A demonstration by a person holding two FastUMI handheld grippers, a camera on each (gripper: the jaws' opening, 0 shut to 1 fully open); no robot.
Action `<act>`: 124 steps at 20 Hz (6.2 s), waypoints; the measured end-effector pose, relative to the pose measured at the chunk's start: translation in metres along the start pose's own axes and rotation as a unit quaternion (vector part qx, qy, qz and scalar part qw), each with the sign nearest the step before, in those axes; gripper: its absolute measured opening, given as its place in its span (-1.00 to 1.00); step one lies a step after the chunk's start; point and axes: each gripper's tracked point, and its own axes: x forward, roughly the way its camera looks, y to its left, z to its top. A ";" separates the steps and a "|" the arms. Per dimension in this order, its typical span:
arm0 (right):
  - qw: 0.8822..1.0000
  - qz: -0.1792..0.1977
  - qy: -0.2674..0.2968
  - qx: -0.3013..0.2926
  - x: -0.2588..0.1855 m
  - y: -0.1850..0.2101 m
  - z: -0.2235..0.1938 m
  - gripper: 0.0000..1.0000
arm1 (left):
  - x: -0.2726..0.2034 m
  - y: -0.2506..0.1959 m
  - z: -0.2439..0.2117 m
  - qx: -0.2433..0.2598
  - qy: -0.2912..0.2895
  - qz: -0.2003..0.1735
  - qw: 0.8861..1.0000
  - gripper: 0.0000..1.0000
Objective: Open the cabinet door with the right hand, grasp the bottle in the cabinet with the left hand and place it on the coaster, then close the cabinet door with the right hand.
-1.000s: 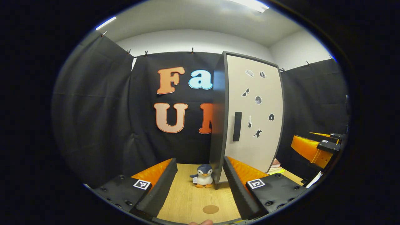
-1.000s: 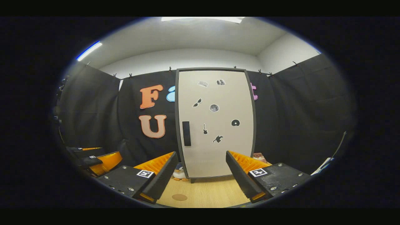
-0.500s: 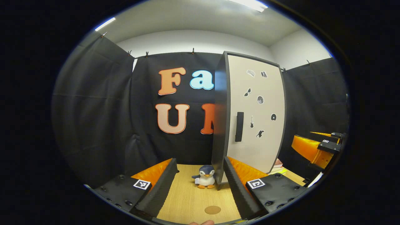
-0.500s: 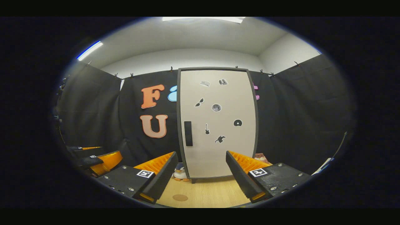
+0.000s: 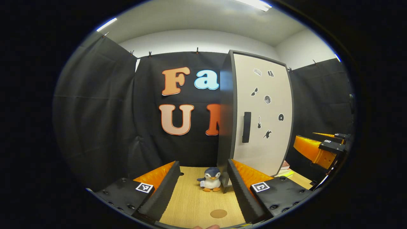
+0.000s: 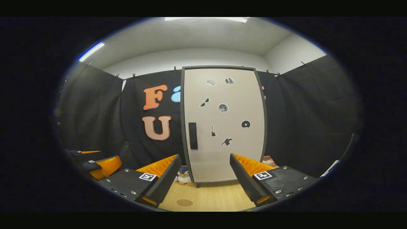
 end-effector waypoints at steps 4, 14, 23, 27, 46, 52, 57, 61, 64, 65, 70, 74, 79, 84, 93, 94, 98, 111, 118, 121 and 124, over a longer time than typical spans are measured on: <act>1.000 0.006 -0.001 0.003 0.029 0.010 0.000 0.91 | 0.007 0.004 -0.005 0.001 0.004 -0.001 1.000 0.99; 1.000 0.019 -0.008 -0.004 0.129 0.033 0.012 0.90 | 0.030 0.029 -0.016 -0.008 0.009 0.006 1.000 0.92; 1.000 0.020 -0.002 -0.008 0.223 0.046 -0.004 0.87 | 0.052 0.051 -0.024 -0.010 0.012 0.019 1.000 0.93; 1.000 0.013 0.005 -0.001 0.253 0.046 -0.011 0.89 | 0.063 0.063 -0.030 -0.012 0.017 0.027 0.999 0.99; 1.000 -0.006 0.021 0.010 0.260 0.044 -0.023 -0.42 | 0.071 0.071 -0.033 -0.011 0.021 0.018 1.000 0.97; 0.999 0.013 0.023 0.026 0.241 0.044 -0.019 -0.53 | 0.063 0.054 -0.026 -0.005 0.015 0.008 1.000 0.97; 0.999 0.017 0.024 0.033 0.213 0.036 -0.019 -0.63 | 0.023 0.023 -0.023 0.000 0.008 -0.005 1.000 0.97; 0.999 0.011 0.025 0.035 0.172 0.013 -0.021 -0.57 | 0.008 0.004 -0.021 -0.001 0.007 -0.017 1.000 0.97; 0.999 0.012 0.025 0.043 0.134 -0.013 -0.022 -0.62 | -0.002 -0.010 -0.020 -0.001 0.007 -0.024 1.000 0.92; 0.999 0.014 0.024 0.045 0.123 -0.022 -0.021 -0.63 | -0.005 -0.015 -0.020 -0.001 0.009 -0.026 1.000 0.97; 0.998 0.010 0.027 0.056 0.096 -0.049 -0.021 -0.65 | -0.020 -0.035 -0.023 -0.004 0.017 -0.036 0.999 0.93; 0.998 0.003 0.022 0.059 0.072 -0.074 -0.020 -0.74 | -0.028 -0.048 -0.022 0.002 0.018 -0.040 0.999 0.87; 0.998 -0.015 0.016 0.057 0.043 -0.112 -0.017 -0.78 | -0.033 -0.070 -0.026 0.002 0.024 -0.051 0.998 0.93; 0.998 -0.020 0.019 0.062 0.016 -0.150 -0.015 -0.77 | -0.042 -0.093 -0.031 0.002 0.032 -0.064 0.997 0.87; 0.996 -0.049 0.019 0.066 -0.018 -0.213 -0.015 -0.80 | -0.046 -0.115 -0.039 -0.010 0.044 -0.059 0.997 0.93; 0.996 -0.052 0.021 0.065 -0.019 -0.221 -0.016 -0.77 | -0.046 -0.118 -0.040 -0.010 0.044 -0.058 0.997 0.93; 0.997 -0.060 0.019 0.050 -0.019 -0.249 -0.016 -0.75 | -0.044 -0.130 -0.038 -0.012 0.039 -0.055 0.998 0.99; 0.997 -0.016 0.021 0.067 -0.017 -0.323 -0.018 -0.90 | -0.044 -0.152 -0.042 -0.013 0.046 -0.040 0.998 0.96; 0.998 0.005 0.020 0.064 -0.015 -0.337 -0.019 -0.90 | -0.050 -0.151 -0.043 -0.011 0.046 -0.039 0.998 0.99; 0.998 0.010 0.015 0.060 -0.015 -0.338 -0.017 -0.89 | -0.051 -0.150 -0.043 -0.010 0.045 -0.036 0.998 0.93; 0.998 0.000 0.016 0.055 -0.022 -0.337 -0.021 -0.75 | -0.051 -0.150 -0.043 -0.010 0.042 -0.028 0.999 0.93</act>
